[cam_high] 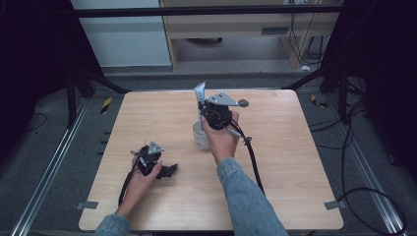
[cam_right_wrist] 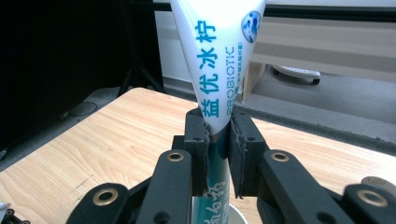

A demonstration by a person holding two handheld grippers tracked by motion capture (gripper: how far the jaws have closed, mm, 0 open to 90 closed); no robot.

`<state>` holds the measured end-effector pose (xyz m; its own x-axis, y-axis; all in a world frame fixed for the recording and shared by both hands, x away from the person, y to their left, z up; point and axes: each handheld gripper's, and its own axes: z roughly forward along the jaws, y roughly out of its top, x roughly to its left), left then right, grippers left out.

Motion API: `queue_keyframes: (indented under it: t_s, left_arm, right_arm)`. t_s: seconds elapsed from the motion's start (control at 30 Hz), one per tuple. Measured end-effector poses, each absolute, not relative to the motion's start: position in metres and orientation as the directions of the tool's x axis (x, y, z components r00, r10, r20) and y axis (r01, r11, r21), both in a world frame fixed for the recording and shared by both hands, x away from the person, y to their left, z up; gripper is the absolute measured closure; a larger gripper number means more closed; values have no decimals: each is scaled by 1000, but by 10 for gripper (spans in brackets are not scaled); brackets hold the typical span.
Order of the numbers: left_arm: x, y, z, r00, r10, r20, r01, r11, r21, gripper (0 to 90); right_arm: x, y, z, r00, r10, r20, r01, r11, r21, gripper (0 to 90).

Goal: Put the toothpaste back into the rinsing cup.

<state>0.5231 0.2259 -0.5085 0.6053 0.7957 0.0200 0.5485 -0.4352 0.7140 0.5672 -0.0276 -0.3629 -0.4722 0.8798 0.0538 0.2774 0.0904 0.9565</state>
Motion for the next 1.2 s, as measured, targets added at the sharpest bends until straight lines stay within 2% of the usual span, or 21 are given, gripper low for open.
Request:
queue_keyframes:
  t_s: [0.8,1.2]
  left_arm:
    - [523,226,-508,606,795,19,550,-437,712,0]
    - [523,226,-508,607,795,19,550,-437,712,0]
  right_arm:
    - [568,-27,-402,-459,885,76,329,90,940,787]
    - [568,-25,-408,-459,885,82,341,90,936,787]
